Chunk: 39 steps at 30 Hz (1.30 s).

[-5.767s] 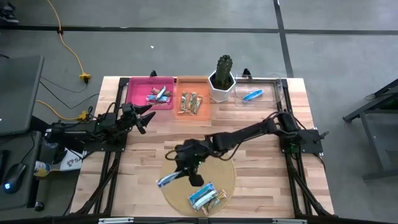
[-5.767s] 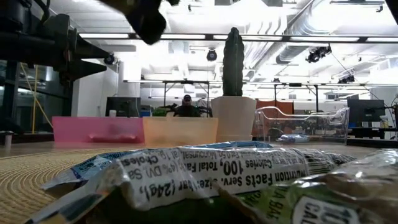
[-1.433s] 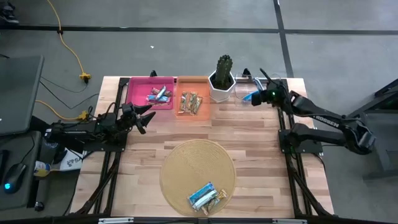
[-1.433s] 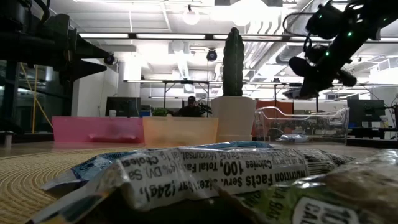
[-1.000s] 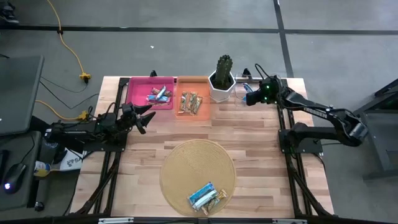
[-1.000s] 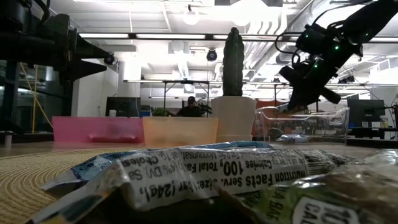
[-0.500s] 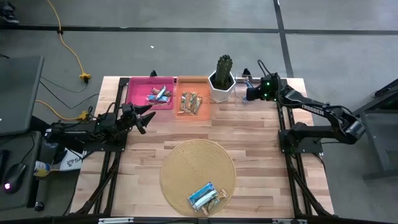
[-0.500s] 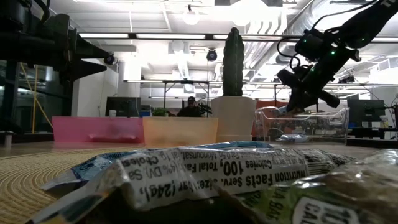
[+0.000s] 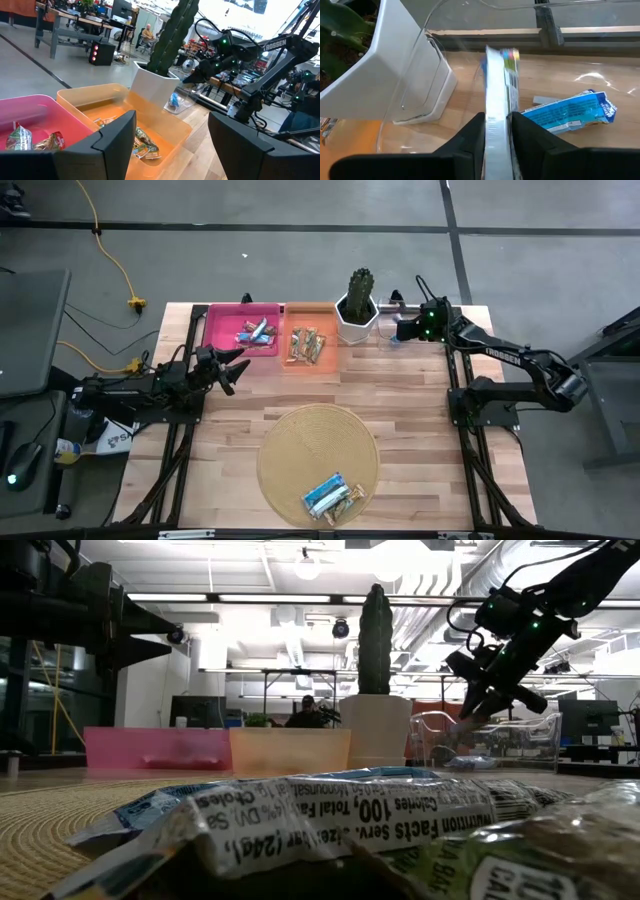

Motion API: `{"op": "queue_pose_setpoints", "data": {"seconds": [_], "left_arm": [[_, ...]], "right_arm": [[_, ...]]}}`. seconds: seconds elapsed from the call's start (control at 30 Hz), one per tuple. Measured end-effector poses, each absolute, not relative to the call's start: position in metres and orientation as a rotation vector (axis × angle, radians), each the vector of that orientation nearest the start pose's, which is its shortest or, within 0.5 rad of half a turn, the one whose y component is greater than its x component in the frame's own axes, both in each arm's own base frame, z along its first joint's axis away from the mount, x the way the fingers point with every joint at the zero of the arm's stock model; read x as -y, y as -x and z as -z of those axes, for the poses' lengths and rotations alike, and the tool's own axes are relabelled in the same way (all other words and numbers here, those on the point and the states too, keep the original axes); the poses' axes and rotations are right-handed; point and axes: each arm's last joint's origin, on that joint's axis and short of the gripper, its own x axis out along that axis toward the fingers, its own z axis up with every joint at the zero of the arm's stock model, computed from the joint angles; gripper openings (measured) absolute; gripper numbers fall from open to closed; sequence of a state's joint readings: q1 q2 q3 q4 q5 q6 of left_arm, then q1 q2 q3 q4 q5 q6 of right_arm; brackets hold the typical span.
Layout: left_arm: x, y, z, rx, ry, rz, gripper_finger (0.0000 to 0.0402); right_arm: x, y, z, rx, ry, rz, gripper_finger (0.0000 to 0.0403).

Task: Pick and place Granola Bars by type
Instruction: Put the blue granola bar into the transparent bin

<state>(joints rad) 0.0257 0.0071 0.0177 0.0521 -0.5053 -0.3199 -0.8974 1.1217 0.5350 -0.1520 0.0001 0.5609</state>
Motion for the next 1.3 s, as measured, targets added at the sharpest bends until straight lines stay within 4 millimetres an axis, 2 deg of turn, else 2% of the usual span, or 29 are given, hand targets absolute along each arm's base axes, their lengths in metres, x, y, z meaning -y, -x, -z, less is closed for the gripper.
{"op": "queue_pose_setpoints", "data": {"seconds": [0.43, 0.77, 1.0, 1.3], "left_arm": [[-0.016, -0.093, -0.174, 0.146, 0.327, -0.517, 0.0245], [-0.016, -0.093, -0.174, 0.146, 0.327, -0.517, 0.0245], [-0.016, -0.093, -0.174, 0.146, 0.327, -0.517, 0.0245], [-0.016, -0.093, -0.174, 0.146, 0.327, -0.517, 0.0245]], "right_arm": [[0.169, -0.136, -0.194, -0.406, -0.818, 1.004, 0.0135], [0.165, -0.139, -0.220, -0.222, -0.786, 0.795, 0.0158], [0.144, -0.132, -0.248, -0.115, -0.722, 0.674, 0.0152], [0.098, -0.132, -0.275, -0.036, -0.660, 0.444, 0.0152]]}}
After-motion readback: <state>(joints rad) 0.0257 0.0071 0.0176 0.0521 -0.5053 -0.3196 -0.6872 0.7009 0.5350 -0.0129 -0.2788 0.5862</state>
